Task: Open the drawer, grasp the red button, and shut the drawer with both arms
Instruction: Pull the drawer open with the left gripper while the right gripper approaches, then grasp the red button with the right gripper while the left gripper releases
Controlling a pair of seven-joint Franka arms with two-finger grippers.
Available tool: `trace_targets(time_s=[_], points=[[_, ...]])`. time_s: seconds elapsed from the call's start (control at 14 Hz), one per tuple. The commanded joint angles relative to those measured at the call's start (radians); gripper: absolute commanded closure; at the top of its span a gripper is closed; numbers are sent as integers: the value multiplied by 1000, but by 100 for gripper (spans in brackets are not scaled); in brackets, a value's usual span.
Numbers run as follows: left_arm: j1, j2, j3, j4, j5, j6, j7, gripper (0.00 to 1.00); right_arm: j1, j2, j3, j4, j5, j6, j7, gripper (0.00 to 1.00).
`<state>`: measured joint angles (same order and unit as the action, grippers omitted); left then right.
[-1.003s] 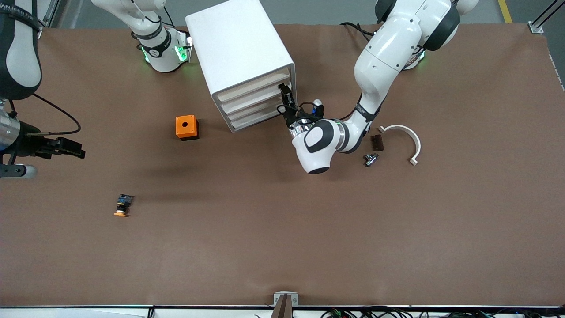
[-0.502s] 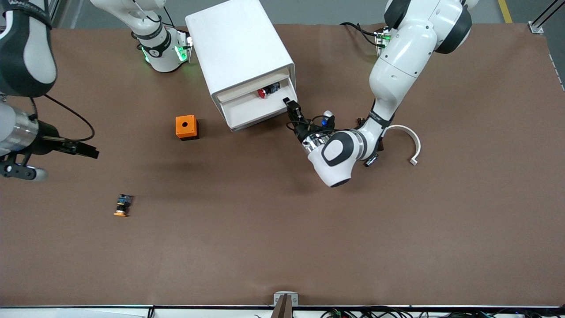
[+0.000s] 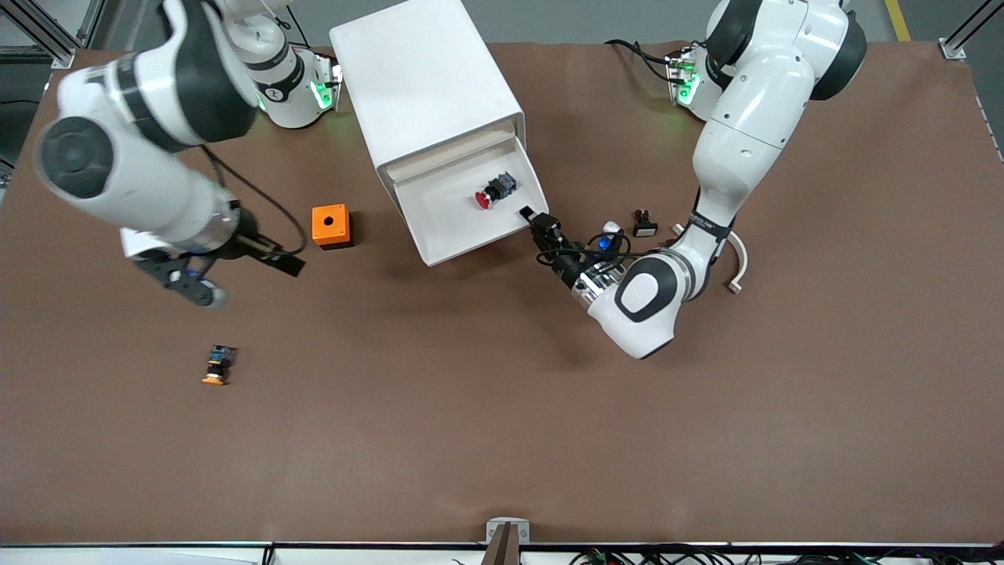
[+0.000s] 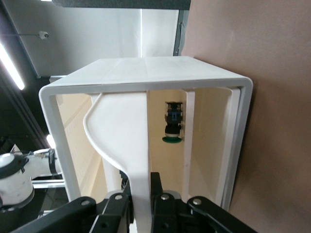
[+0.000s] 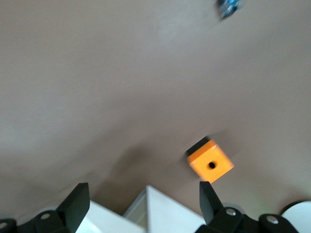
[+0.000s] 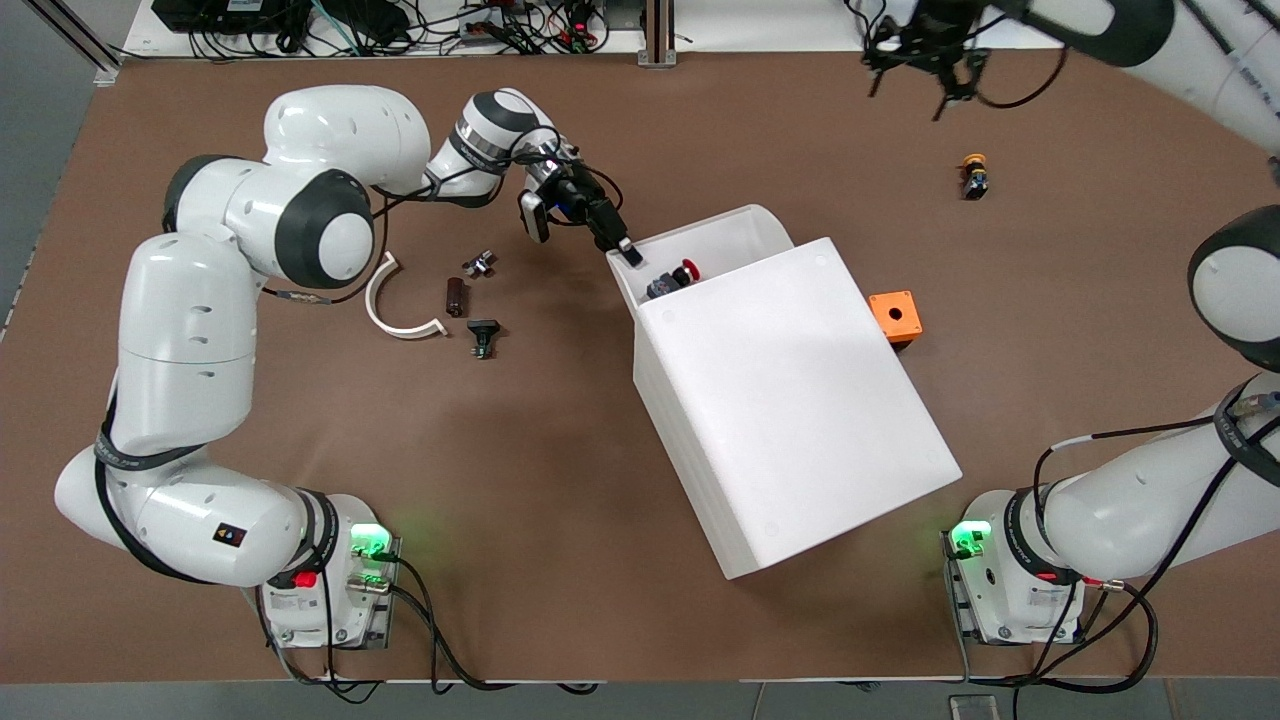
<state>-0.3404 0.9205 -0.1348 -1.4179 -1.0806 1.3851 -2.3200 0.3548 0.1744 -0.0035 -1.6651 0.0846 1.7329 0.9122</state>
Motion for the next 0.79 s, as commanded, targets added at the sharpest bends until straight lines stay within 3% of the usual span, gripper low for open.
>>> trace_targets(time_s=[0.0, 0.22, 0.43, 0.57, 0.72], points=[[29, -6, -3, 17, -24, 6, -9, 85, 120, -9, -12, -33, 12, 69, 198, 0], [55, -6, -3, 22, -24, 8, -9, 84, 232, 31, -13, -35, 14, 146, 357, 0], [63, -8, -3, 27, -22, 38, 14, 58, 324, 69, -13, -33, 12, 223, 505, 0], [70, -9, -3, 40, -22, 81, 89, 29, 375, 94, -13, -33, 12, 252, 568, 0], [80, -8, -2, 57, -16, 95, 160, 15, 421, 134, -15, -33, 11, 301, 628, 0]])
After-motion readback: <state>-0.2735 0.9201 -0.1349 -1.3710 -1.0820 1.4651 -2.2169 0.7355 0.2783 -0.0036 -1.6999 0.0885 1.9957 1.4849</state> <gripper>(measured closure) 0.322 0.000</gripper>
